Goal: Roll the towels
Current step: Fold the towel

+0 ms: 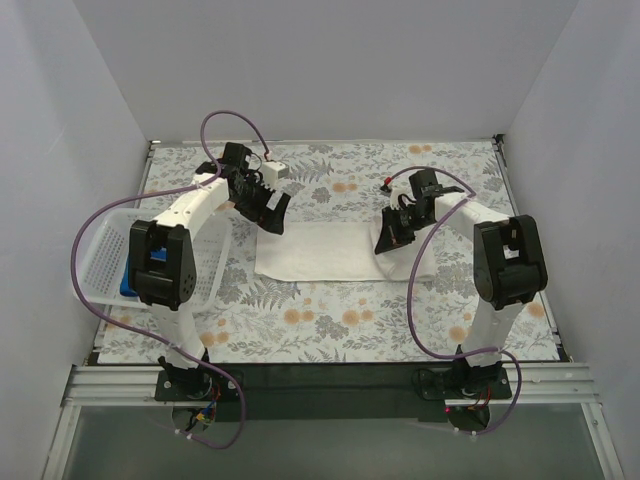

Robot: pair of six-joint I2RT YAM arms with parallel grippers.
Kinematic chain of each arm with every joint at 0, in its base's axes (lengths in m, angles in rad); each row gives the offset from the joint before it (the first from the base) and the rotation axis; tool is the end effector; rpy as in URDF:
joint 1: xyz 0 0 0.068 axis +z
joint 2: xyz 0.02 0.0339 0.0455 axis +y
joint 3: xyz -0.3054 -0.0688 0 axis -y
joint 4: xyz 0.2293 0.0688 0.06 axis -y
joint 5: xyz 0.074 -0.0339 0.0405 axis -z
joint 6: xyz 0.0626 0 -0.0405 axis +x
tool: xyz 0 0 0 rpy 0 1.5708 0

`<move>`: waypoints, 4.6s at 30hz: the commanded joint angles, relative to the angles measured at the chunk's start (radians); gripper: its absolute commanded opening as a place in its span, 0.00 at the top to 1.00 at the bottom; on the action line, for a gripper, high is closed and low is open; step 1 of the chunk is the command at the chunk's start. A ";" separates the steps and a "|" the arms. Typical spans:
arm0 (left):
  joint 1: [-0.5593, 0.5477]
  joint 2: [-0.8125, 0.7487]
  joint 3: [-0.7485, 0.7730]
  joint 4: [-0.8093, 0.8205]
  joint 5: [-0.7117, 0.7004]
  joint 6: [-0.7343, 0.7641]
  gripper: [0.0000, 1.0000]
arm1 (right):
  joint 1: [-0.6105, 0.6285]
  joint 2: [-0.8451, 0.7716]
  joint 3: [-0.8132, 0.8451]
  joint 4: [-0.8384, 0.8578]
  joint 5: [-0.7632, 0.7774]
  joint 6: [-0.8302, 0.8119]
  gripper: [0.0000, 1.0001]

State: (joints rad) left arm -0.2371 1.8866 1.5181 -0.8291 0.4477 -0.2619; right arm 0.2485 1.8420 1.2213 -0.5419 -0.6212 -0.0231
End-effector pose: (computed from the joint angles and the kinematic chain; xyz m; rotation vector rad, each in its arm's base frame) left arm 0.3804 -0.1198 0.2557 0.0855 2.7988 -0.7476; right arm 0.3524 0.1270 0.2085 -0.5366 2.6181 0.9126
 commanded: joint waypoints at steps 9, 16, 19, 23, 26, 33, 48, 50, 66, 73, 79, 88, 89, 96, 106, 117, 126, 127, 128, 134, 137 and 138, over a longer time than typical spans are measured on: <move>0.004 -0.078 -0.021 0.030 -0.012 -0.007 0.02 | 0.032 0.039 0.063 0.036 -0.011 0.043 0.99; 0.004 -0.076 -0.029 0.028 -0.009 -0.007 0.02 | 0.038 0.023 0.070 0.034 -0.021 0.049 0.99; 0.004 -0.076 -0.027 0.030 -0.007 -0.007 0.02 | 0.040 0.026 0.076 0.034 -0.026 0.052 0.99; 0.004 -0.073 -0.027 0.031 -0.006 -0.005 0.02 | 0.049 0.049 0.080 0.034 -0.026 0.048 0.99; 0.004 -0.073 -0.027 0.031 -0.006 -0.003 0.02 | 0.052 0.075 0.089 0.033 -0.037 0.040 0.99; 0.004 -0.107 -0.048 0.064 0.031 0.010 0.02 | 0.054 0.080 0.129 -0.009 -0.075 0.026 0.61; -0.050 -0.121 -0.139 0.071 -0.003 0.044 0.62 | -0.109 -0.040 0.159 -0.282 0.047 -0.310 0.89; -0.062 -0.109 -0.157 0.059 -0.026 0.039 0.70 | -0.133 -0.040 0.117 -0.294 0.072 -0.348 0.94; -0.077 0.137 -0.089 0.047 -0.126 0.073 1.00 | -0.140 0.013 -0.180 -0.217 0.028 -0.402 0.97; -0.077 0.437 0.302 0.028 -0.093 0.130 1.00 | -0.028 -0.012 -0.212 -0.211 -0.121 -0.394 0.80; -0.077 0.577 0.663 0.013 0.002 0.128 0.68 | 0.156 -0.049 -0.161 -0.216 -0.270 -0.354 0.69; -0.090 0.293 0.407 0.111 0.025 -0.015 0.55 | -0.015 -0.156 0.000 -0.348 -0.209 -0.406 0.68; -0.094 0.281 0.381 0.107 0.026 -0.025 0.62 | -0.028 -0.155 0.006 -0.360 -0.175 -0.431 0.68; -0.171 0.255 0.234 0.136 -0.003 -0.094 0.83 | -0.084 -0.066 0.030 -0.352 0.072 -0.477 0.77; -0.185 0.384 0.309 0.148 -0.099 -0.103 0.96 | -0.081 0.028 -0.080 -0.297 0.029 -0.465 0.82; -0.169 0.614 0.576 0.125 -0.081 -0.016 0.89 | 0.121 0.105 -0.143 -0.142 -0.234 -0.287 0.80; -0.094 0.355 0.552 0.234 0.100 -0.044 0.31 | 0.146 -0.015 -0.085 -0.063 -0.348 -0.161 0.71; -0.093 0.303 0.510 0.254 0.106 -0.036 0.25 | 0.138 -0.064 -0.082 -0.063 -0.347 -0.153 0.70; -0.093 0.248 0.464 0.304 0.112 -0.028 0.21 | 0.135 -0.087 -0.080 -0.061 -0.344 -0.150 0.68; -0.111 -0.171 0.001 0.412 0.186 0.114 0.28 | 0.135 -0.113 -0.002 -0.058 -0.293 -0.124 0.67; -0.220 -0.332 -0.211 0.397 0.079 0.247 0.38 | 0.135 -0.063 0.030 -0.035 -0.291 -0.114 0.68; -0.261 -0.412 -0.279 0.398 0.041 0.300 0.41 | 0.135 -0.049 0.038 -0.026 -0.291 -0.100 0.68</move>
State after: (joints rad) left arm -0.3889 1.5715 1.3960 -0.4267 0.5392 -0.1379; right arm 0.3809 1.7477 1.2266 -0.5930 -0.9184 -0.1558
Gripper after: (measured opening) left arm 0.610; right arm 0.322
